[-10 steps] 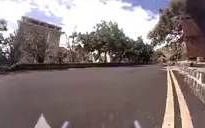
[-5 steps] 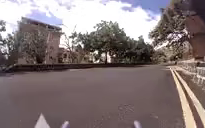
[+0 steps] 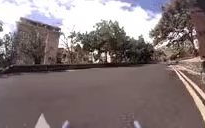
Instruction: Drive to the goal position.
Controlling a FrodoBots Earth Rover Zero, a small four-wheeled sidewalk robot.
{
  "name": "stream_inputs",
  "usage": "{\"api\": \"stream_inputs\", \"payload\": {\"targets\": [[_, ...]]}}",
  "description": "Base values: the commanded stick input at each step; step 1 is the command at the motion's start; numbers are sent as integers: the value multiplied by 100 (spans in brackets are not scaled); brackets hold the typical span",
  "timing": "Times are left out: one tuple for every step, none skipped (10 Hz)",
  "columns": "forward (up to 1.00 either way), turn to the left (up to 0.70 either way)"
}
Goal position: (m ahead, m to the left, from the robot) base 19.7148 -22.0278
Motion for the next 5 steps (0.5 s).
{"api": "stream_inputs", "payload": {"targets": [[70,-28],[70,-28],[70,-28],[70,-28],[70,-28]]}}
